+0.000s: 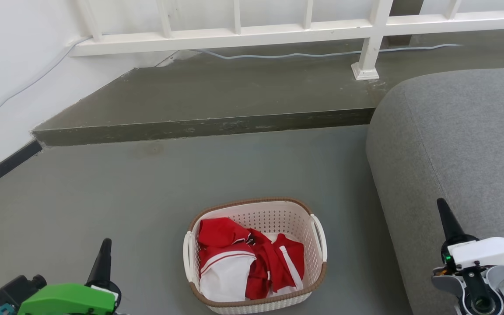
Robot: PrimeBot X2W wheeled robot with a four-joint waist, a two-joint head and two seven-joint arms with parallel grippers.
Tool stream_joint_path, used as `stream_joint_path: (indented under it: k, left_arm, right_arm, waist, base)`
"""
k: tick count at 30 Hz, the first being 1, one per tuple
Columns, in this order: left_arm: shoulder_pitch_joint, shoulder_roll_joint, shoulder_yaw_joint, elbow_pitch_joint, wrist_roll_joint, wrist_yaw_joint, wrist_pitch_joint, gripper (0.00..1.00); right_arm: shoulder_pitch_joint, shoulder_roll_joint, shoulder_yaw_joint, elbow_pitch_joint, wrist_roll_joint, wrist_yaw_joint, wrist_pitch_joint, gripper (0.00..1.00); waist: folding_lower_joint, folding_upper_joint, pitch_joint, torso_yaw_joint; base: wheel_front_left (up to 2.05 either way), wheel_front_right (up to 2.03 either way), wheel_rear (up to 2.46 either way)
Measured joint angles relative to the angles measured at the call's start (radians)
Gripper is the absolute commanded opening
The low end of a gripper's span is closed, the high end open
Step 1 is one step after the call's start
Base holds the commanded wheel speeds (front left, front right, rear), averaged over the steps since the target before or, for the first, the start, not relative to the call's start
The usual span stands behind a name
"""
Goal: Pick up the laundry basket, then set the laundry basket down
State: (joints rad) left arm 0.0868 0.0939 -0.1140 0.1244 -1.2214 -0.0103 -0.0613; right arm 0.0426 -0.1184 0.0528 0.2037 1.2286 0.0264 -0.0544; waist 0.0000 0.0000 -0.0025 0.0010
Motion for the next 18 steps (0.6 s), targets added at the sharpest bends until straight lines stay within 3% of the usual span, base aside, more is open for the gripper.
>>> stream_joint_path:
  k: [18]
  left_arm:
    - [-0.058,0.01,0.044,0.06,-0.25,-0.053,0.044,0.0]
  right_arm:
    - [-0.042,0.016,-0.058,0.03,0.23,0.046,0.056,0.0]
  waist:
    - [0.0,0.0,0.004,-0.001]
  base:
    - [0.0,0.0,0.0]
